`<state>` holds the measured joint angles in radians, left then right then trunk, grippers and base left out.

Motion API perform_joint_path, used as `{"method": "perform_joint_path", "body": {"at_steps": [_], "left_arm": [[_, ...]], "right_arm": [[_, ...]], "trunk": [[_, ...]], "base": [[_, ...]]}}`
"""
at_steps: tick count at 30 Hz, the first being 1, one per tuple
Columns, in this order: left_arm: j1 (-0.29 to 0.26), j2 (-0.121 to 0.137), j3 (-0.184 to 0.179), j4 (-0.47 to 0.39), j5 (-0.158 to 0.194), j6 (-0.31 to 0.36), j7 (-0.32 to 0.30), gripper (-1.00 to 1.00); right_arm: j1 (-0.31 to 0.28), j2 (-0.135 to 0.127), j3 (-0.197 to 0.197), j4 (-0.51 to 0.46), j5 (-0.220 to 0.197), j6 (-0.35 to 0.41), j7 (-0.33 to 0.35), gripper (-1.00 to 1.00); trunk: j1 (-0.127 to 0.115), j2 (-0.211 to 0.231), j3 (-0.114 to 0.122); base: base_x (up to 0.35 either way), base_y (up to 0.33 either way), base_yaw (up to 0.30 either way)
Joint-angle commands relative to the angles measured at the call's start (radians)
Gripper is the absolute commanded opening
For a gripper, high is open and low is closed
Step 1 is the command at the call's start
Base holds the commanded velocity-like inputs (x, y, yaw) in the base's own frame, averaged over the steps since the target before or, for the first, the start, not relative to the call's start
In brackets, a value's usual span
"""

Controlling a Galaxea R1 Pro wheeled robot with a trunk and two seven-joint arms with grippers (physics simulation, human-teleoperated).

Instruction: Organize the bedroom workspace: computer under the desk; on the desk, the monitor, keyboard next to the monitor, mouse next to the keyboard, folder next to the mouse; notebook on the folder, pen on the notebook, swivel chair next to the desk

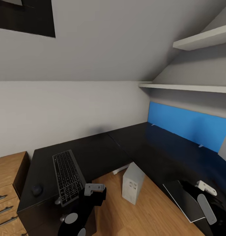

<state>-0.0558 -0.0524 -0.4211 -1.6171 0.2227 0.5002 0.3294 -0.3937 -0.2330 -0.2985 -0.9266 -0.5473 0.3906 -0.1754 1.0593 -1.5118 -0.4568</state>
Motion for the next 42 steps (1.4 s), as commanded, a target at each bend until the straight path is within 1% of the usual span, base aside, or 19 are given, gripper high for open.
{"method": "perform_joint_path", "body": {"at_steps": [1,5,9,15,31,42], "left_arm": [[-0.001,0.0,-0.002,-0.001,0.011,0.003,0.01,1.0],[-0.001,0.0,-0.001,-0.001,0.011,0.003,0.01,1.0],[-0.001,0.001,-0.001,-0.001,0.011,0.003,0.01,1.0],[-0.001,0.0,-0.001,-0.001,0.01,0.002,0.01,1.0],[-0.001,0.008,0.002,0.006,0.009,0.003,0.009,1.0],[-0.001,0.008,0.002,0.006,0.01,0.004,0.009,1.0]], "right_arm": [[0.0,0.0,0.0,-0.002,-0.011,0.004,-0.007,1.0],[0.0,0.001,0.0,-0.001,-0.013,0.005,-0.007,1.0],[0.0,0.001,0.0,-0.001,-0.014,0.007,-0.007,1.0],[0.0,0.002,0.001,-0.001,-0.018,0.008,-0.007,1.0],[0.0,0.003,0.001,-0.001,-0.019,0.008,-0.007,1.0],[0.0,0.004,0.001,-0.001,-0.019,0.007,-0.007,1.0]], "trunk": [[0.004,-0.008,-0.004],[0.019,-0.036,-0.017],[0.019,-0.036,-0.017],[0.042,-0.078,-0.036],[0.042,-0.078,-0.036],[0.042,-0.078,-0.036]], "base": [[0.0,0.0,0.0],[0.0,0.0,0.0],[0.0,0.0,0.0],[0.0,0.0,0.0],[-0.002,0.002,0.0],[-0.109,0.094,0.0]]}}
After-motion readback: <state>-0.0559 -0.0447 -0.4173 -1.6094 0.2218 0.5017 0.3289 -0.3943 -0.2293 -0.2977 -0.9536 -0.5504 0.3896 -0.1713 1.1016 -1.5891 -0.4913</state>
